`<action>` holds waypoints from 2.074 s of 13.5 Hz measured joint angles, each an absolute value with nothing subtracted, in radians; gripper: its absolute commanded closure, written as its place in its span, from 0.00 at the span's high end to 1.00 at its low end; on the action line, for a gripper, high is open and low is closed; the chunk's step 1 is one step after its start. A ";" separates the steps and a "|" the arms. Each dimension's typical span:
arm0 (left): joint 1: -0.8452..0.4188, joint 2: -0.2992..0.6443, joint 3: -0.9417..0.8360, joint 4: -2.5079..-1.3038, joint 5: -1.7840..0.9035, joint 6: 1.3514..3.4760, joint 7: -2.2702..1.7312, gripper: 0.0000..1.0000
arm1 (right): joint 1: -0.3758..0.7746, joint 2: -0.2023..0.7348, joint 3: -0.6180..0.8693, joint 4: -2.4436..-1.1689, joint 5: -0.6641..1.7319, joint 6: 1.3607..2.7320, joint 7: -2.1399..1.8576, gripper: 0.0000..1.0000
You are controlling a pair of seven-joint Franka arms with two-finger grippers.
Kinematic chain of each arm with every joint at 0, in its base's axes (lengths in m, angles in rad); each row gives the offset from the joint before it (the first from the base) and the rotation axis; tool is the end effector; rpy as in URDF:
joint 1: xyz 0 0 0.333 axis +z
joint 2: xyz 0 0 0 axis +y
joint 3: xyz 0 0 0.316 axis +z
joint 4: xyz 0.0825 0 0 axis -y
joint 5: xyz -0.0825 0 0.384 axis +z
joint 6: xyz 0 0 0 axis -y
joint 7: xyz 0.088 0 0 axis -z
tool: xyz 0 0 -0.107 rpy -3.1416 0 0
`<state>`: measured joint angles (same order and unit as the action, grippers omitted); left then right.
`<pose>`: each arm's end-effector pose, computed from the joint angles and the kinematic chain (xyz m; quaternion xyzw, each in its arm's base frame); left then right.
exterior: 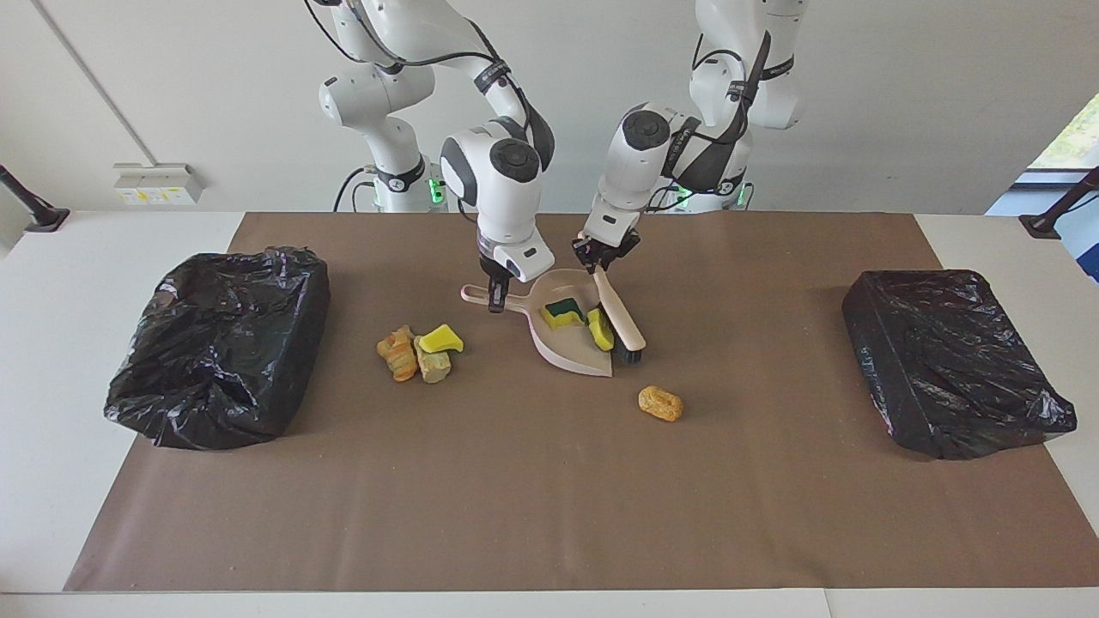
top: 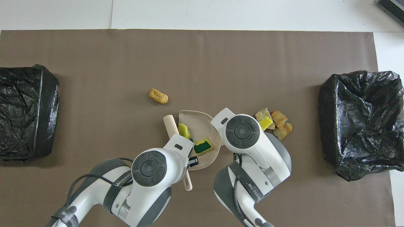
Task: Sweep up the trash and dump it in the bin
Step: 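Sweep the brown nugget into the dustpan with the left gripper's brush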
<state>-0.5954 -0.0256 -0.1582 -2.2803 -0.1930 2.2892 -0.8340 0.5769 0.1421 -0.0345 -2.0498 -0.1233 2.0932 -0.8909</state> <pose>0.3733 -0.3564 0.3686 0.9920 0.1021 -0.0390 0.0624 0.4859 0.2863 0.3630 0.7296 0.6799 -0.0579 0.0449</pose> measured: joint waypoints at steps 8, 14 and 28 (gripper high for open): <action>-0.624 -0.030 -0.150 -2.181 -0.193 2.176 -0.561 0.00 | 0.577 0.142 -0.034 -2.048 -0.123 2.093 -0.869 0.00; -0.465 -0.037 -0.129 -2.140 -0.102 2.061 -0.380 0.00 | 0.578 0.143 -0.033 -2.038 -0.123 2.099 -0.756 0.00; -0.169 0.221 -0.127 -1.960 0.141 2.080 0.325 0.00 | 0.583 0.183 -0.028 -2.006 -0.104 2.147 -0.594 0.00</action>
